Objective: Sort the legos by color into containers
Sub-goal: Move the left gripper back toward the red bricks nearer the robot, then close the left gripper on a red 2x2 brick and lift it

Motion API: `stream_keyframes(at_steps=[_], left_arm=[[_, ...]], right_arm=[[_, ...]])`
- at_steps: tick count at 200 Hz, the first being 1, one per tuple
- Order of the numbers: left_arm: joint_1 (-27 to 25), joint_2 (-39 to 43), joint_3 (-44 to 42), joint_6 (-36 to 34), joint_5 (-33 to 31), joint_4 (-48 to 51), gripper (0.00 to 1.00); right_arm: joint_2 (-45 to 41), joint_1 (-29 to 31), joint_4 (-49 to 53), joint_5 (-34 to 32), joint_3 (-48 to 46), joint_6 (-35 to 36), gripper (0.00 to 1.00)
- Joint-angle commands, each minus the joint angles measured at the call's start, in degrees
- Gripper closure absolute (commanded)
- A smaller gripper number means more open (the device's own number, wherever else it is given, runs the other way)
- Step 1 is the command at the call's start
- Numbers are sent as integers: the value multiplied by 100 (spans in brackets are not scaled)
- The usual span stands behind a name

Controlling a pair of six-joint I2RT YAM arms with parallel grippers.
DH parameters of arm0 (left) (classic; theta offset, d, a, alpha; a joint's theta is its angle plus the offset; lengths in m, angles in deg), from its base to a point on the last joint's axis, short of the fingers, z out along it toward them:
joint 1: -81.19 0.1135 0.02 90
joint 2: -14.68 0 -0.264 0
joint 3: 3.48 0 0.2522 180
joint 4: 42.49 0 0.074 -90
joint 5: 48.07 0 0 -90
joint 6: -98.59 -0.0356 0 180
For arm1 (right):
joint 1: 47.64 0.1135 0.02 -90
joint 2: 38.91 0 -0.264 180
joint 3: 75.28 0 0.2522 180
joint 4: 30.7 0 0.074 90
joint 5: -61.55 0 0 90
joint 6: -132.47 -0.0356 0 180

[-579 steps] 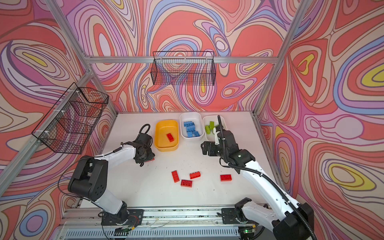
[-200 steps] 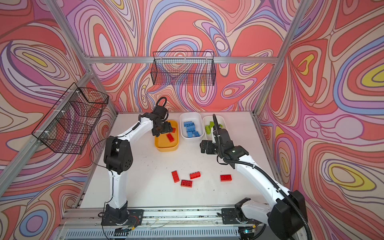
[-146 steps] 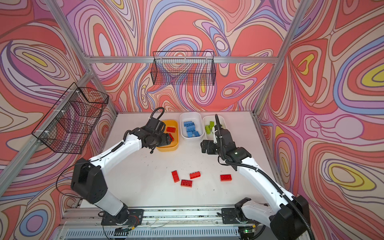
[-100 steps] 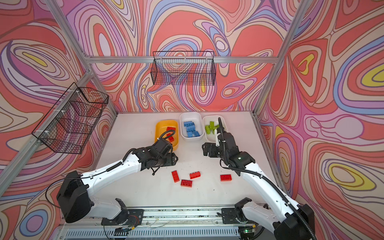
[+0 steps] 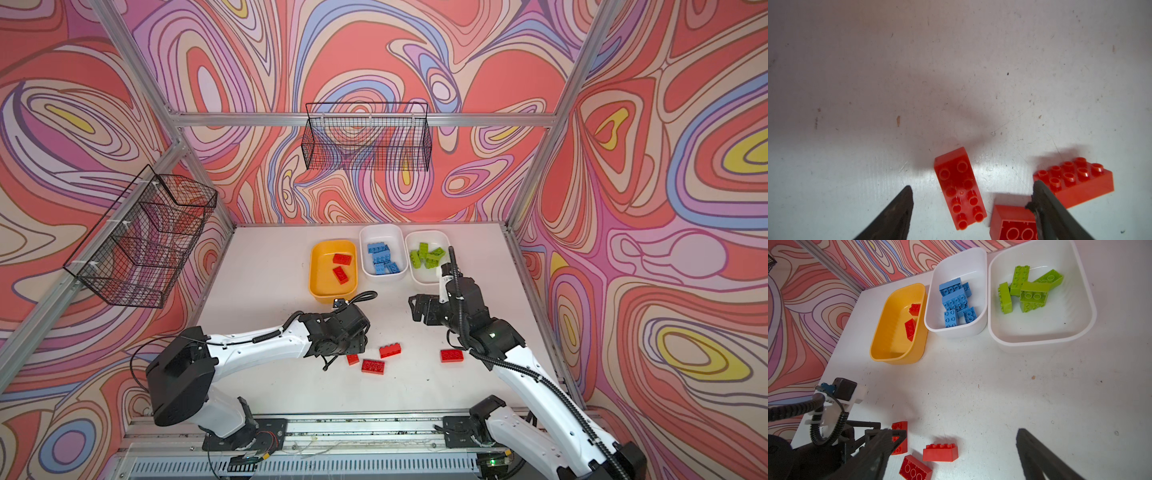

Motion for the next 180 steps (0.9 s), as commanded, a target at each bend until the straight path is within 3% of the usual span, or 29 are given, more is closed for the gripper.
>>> stream_keyframes(at_steps=[1, 73, 101, 144, 180], left_arm=[[-103, -122, -138, 357, -185, -34, 25], [-133, -635, -156, 397, -128, -113, 31], [-136, -647, -200, 371, -269, 20, 40], [-55, -698, -283, 226, -257, 131, 45], [-8, -682, -424, 226, -162, 87, 58]], right_arm=[[-98, 18, 76, 18, -171, 67, 2], [-199, 24, 41, 55, -359, 149, 2], [-290, 25, 59, 22, -380, 131, 2], [-423, 19, 133, -17, -385, 113, 2], [-402, 21, 144, -10, -360, 105, 2]])
